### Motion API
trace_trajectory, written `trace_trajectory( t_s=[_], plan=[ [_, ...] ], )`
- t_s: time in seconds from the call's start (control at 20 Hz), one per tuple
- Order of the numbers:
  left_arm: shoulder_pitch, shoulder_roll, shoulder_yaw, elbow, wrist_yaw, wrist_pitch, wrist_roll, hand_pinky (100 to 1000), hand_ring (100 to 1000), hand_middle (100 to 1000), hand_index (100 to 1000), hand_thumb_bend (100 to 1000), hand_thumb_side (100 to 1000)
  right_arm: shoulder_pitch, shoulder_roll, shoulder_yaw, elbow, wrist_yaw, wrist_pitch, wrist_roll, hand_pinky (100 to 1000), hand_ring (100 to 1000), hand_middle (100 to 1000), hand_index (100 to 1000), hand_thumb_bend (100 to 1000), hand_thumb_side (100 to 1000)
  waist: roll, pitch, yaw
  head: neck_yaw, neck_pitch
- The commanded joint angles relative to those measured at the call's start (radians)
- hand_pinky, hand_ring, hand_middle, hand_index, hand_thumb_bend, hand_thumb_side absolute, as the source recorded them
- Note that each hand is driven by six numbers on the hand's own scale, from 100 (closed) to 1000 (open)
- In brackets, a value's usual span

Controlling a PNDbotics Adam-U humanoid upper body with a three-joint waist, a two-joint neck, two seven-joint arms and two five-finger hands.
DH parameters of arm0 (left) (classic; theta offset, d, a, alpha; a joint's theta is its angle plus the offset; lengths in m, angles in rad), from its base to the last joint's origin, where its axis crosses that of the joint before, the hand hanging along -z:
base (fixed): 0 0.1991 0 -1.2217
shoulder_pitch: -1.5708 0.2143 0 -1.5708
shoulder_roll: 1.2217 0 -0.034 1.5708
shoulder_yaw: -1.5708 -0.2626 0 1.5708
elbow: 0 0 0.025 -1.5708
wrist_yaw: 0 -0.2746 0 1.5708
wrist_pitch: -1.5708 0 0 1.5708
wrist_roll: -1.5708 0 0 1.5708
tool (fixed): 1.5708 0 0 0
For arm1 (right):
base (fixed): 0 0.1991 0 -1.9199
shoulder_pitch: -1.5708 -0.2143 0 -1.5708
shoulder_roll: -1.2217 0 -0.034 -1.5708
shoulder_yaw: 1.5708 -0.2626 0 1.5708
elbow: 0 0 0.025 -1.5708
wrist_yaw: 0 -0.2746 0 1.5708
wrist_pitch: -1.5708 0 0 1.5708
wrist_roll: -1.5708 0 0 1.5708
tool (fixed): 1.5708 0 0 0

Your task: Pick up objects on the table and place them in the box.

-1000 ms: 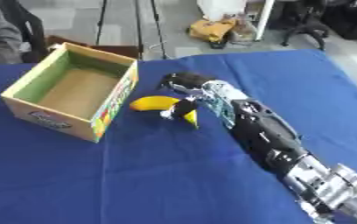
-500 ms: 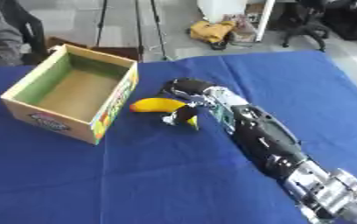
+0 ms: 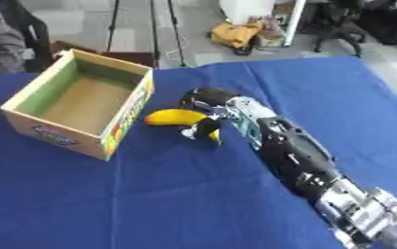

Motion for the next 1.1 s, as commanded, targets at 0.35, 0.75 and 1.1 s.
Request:
trace_trajectory(
  t_s=[0.35, 0.75, 1.1],
  plan=[
    [-0.012, 0.005, 0.001, -0.019, 0.0, -0.003, 0.0, 586, 729, 531, 536, 207, 1000, -0.009, -0.016, -0.007, -0.002, 0.021, 0.002, -0.021, 553, 566, 615, 761, 244, 516, 0.003, -0.013, -0.003, -0.004, -0.008],
    [-0.011, 0.005, 0.001, -0.019, 0.0, -0.003, 0.0, 586, 728, 531, 536, 207, 1000, -0.006, -0.019, -0.007, -0.001, 0.019, 0.005, -0.029, 484, 478, 499, 673, 183, 427, 0.005, -0.014, -0.006, -0.004, -0.007],
    [-0.01, 0.005, 0.001, -0.019, 0.001, -0.004, 0.0, 586, 728, 530, 536, 208, 1000, -0.009, -0.026, -0.008, -0.013, 0.007, 0.011, -0.036, 435, 417, 429, 602, 106, 318, 0.007, -0.016, -0.009, -0.005, -0.007]
  ],
)
